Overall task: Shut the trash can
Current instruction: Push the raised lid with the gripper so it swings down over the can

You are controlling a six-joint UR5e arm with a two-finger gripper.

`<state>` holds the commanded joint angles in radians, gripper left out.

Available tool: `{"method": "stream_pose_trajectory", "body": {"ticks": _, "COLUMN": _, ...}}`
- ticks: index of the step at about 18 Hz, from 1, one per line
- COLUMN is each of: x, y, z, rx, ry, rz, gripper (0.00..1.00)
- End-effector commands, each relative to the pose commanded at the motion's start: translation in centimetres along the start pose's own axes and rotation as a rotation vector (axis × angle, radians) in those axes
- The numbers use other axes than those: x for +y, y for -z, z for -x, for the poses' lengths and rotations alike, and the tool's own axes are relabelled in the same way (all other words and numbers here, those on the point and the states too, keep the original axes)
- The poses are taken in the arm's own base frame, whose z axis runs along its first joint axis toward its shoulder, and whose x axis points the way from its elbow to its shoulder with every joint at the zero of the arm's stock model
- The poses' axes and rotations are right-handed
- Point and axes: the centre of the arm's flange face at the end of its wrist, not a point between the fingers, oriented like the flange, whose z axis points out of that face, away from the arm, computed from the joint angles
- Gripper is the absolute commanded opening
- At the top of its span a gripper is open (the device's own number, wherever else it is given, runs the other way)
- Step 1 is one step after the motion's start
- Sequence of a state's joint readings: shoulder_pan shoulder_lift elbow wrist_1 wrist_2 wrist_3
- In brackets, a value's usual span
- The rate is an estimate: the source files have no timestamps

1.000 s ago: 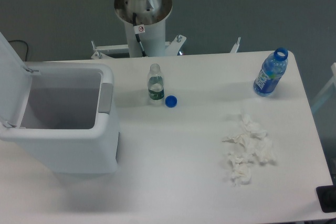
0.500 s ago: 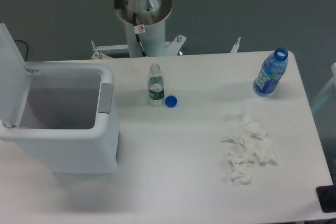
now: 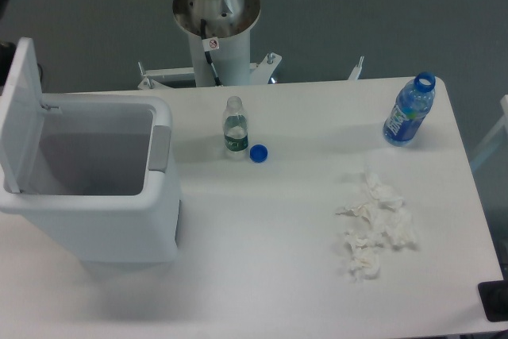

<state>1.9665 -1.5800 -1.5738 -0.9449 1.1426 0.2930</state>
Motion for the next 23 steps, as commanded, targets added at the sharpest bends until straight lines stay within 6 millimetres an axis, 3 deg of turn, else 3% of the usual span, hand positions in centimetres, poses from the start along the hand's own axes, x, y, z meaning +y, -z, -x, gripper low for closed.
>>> {"method": "stream_pose_trajectory", "body": {"ticks": 16, "x": 2.8, "y": 0.1, "z": 7.1, "rx": -0.142, "ry": 0.051, "rz": 0.057, "gripper": 1.00}}
{"method": "stream_pose_trajectory", "body": {"ticks": 23, "x": 3.6, "y": 0.1, "z": 8.3, "rx": -0.151, "ry": 0.036, "rz": 0.071, "gripper": 1.00}}
